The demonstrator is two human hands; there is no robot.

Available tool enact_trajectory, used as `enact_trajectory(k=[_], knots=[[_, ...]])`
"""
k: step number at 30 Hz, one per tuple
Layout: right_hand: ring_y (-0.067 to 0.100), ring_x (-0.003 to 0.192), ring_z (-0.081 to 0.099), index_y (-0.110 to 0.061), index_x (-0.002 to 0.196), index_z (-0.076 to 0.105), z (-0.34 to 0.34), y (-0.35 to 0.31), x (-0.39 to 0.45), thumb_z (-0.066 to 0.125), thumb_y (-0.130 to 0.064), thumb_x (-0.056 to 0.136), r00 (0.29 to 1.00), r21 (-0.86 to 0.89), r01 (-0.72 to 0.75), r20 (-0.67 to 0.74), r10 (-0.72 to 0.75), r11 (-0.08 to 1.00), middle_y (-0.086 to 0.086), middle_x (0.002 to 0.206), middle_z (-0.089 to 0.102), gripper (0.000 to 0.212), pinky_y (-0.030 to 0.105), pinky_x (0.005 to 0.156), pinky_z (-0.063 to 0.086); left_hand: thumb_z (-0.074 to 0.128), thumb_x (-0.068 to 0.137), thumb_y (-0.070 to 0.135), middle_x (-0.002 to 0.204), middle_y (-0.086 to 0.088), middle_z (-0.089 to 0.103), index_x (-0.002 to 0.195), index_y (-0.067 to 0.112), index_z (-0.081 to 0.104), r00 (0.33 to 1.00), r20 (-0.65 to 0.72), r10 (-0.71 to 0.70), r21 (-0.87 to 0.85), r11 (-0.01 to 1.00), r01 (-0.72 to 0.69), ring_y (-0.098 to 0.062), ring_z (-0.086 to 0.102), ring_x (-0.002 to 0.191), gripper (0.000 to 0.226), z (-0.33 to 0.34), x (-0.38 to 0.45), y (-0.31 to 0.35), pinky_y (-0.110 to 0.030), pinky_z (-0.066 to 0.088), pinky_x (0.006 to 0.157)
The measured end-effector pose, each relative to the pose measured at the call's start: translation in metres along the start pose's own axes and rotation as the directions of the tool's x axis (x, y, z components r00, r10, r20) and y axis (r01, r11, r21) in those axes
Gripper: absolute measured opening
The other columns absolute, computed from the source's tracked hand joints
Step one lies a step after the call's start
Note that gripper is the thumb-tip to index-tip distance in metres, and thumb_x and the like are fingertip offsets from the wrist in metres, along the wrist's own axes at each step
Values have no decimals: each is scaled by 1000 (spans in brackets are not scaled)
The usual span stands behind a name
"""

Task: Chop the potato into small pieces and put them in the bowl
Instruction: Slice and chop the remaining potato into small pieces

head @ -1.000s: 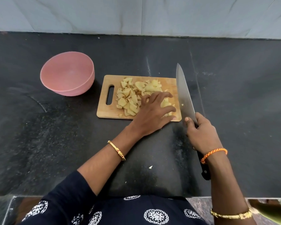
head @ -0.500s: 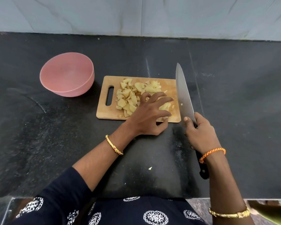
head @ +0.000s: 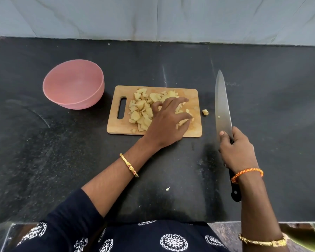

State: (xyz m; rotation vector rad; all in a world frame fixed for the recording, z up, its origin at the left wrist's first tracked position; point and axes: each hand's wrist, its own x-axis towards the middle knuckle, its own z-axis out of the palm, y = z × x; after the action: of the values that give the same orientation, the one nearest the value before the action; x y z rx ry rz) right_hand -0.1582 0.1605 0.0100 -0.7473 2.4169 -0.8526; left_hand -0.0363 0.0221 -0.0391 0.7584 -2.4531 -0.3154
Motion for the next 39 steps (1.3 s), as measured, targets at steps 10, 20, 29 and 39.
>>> enact_trajectory(k=[10, 20, 29, 39], knots=[[43, 77, 54, 2, 86, 42, 2, -7, 0, 42, -25, 96, 996, 93, -26, -82, 33, 995, 20, 77, 57, 28, 54, 71, 53, 55, 89, 27, 116, 8, 57, 112, 36, 65, 884, 462, -64, 144, 990, -4, -18, 41, 115, 26, 24, 84, 29, -39, 22, 86], [44, 82, 56, 2, 93, 47, 2, -12, 7, 42, -25, 97, 998, 109, 12, -62, -5, 994, 22, 84, 59, 28, 55, 70, 52, 49, 88, 23, 92, 6, 64, 93, 20, 64, 946, 322, -24, 85, 996, -4, -17, 48, 98, 16, 14, 84, 24, -36, 19, 79], [28, 68, 47, -9, 76, 38, 22, -10, 6, 41, -22, 98, 998, 1, 19, 66, -19, 1000, 8, 68, 50, 25, 34, 60, 38, 67, 81, 44, 93, 15, 59, 97, 36, 67, 818, 435, -376, -35, 901, 433, -9, 50, 97, 18, -69, 40, -41, -35, 23, 84], [29, 66, 52, -12, 90, 45, 40, -20, -6, 39, -23, 98, 983, -116, 108, 163, -89, 987, 8, 71, 53, 14, 32, 58, 40, 55, 92, 15, 128, 3, 56, 120, 28, 61, 848, 302, -436, -27, 885, 465, -19, 46, 122, 32, -60, 28, -70, -49, 29, 104]])
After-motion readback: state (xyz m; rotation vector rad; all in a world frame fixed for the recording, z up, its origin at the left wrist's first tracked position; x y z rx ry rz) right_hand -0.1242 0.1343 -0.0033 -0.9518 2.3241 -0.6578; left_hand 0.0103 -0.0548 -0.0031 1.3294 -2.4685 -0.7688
